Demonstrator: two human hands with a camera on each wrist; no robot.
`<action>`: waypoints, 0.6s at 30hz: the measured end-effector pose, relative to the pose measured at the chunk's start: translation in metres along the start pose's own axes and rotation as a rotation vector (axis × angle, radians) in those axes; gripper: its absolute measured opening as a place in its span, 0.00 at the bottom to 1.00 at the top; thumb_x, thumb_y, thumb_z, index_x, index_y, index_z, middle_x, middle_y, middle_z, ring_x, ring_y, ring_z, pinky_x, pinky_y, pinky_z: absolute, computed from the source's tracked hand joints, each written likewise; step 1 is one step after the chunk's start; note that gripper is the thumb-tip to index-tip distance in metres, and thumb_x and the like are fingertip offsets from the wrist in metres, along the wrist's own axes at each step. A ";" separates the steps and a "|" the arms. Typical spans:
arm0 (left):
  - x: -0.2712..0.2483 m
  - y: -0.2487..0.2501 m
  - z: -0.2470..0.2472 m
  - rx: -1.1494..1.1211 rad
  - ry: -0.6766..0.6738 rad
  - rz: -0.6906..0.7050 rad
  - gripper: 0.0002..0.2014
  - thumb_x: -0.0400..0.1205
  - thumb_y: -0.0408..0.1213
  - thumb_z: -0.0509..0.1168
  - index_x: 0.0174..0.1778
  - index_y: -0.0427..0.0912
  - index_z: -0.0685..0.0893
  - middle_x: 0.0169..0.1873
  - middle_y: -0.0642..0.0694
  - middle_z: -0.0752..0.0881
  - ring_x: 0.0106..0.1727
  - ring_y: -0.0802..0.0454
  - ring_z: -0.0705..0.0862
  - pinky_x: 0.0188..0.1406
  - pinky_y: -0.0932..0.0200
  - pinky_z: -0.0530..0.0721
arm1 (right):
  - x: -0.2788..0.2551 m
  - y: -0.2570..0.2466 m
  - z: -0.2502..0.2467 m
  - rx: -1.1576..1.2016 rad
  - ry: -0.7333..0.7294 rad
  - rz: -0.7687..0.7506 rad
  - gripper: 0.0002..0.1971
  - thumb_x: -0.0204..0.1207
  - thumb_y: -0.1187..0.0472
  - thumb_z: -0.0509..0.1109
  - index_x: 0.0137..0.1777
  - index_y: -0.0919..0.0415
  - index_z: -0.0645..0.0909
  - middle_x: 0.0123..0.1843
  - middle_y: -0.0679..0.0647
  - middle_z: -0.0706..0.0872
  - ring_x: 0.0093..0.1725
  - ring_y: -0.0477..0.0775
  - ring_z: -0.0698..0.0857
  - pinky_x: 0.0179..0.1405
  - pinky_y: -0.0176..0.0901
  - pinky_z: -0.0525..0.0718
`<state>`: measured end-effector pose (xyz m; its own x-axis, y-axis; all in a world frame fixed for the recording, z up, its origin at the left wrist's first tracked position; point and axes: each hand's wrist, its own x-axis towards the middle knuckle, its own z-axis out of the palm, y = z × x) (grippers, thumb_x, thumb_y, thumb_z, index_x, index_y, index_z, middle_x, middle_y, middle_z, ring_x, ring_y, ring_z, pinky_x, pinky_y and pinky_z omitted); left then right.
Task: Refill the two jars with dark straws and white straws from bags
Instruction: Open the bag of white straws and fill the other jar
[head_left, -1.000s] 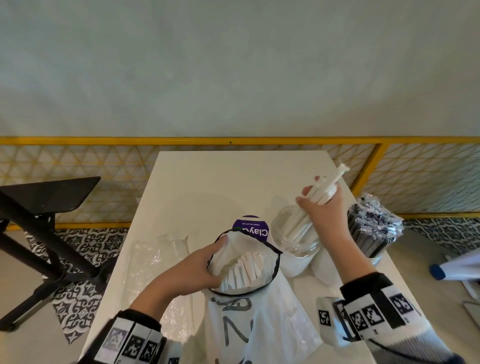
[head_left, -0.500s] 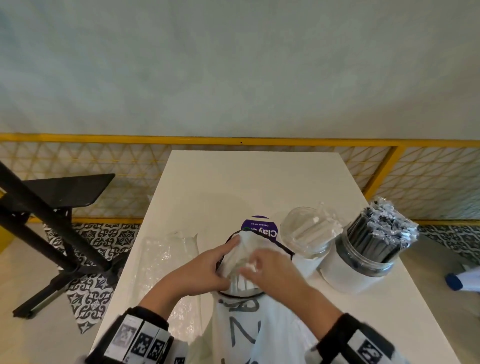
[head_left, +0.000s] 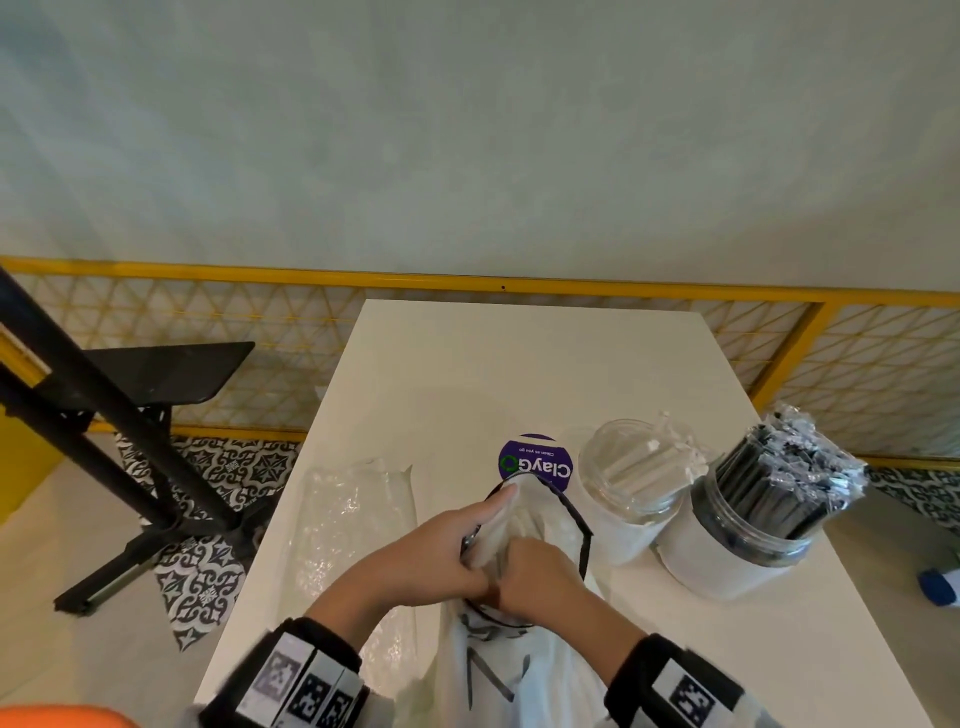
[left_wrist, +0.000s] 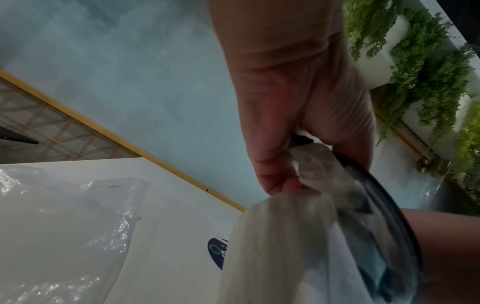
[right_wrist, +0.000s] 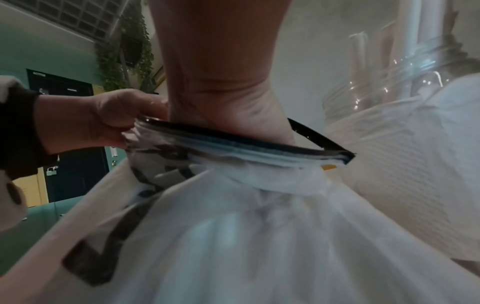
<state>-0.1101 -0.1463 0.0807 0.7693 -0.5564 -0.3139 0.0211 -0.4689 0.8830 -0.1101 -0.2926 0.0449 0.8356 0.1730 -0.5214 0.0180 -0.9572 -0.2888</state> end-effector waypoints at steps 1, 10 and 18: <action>0.001 0.000 0.000 0.002 0.014 0.000 0.46 0.71 0.23 0.64 0.80 0.62 0.57 0.75 0.70 0.64 0.69 0.72 0.73 0.69 0.63 0.76 | 0.001 0.000 0.003 0.051 0.027 0.004 0.13 0.76 0.54 0.65 0.56 0.61 0.78 0.48 0.57 0.84 0.52 0.58 0.85 0.44 0.43 0.78; 0.003 -0.013 -0.010 0.026 0.123 -0.074 0.45 0.70 0.30 0.63 0.78 0.69 0.56 0.56 0.53 0.77 0.44 0.61 0.75 0.48 0.63 0.78 | -0.006 0.022 -0.012 0.789 0.238 -0.147 0.12 0.60 0.57 0.70 0.45 0.54 0.79 0.38 0.46 0.85 0.38 0.43 0.83 0.38 0.40 0.82; 0.009 -0.014 -0.012 0.024 0.125 -0.096 0.45 0.71 0.28 0.63 0.80 0.65 0.54 0.53 0.42 0.85 0.31 0.61 0.75 0.32 0.69 0.76 | -0.033 0.026 -0.081 1.110 0.447 -0.343 0.12 0.63 0.60 0.72 0.45 0.63 0.79 0.34 0.53 0.84 0.32 0.46 0.83 0.35 0.38 0.80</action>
<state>-0.0956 -0.1362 0.0695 0.8382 -0.4193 -0.3489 0.0838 -0.5331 0.8419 -0.0928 -0.3419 0.1200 0.9969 0.0728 -0.0285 -0.0190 -0.1275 -0.9917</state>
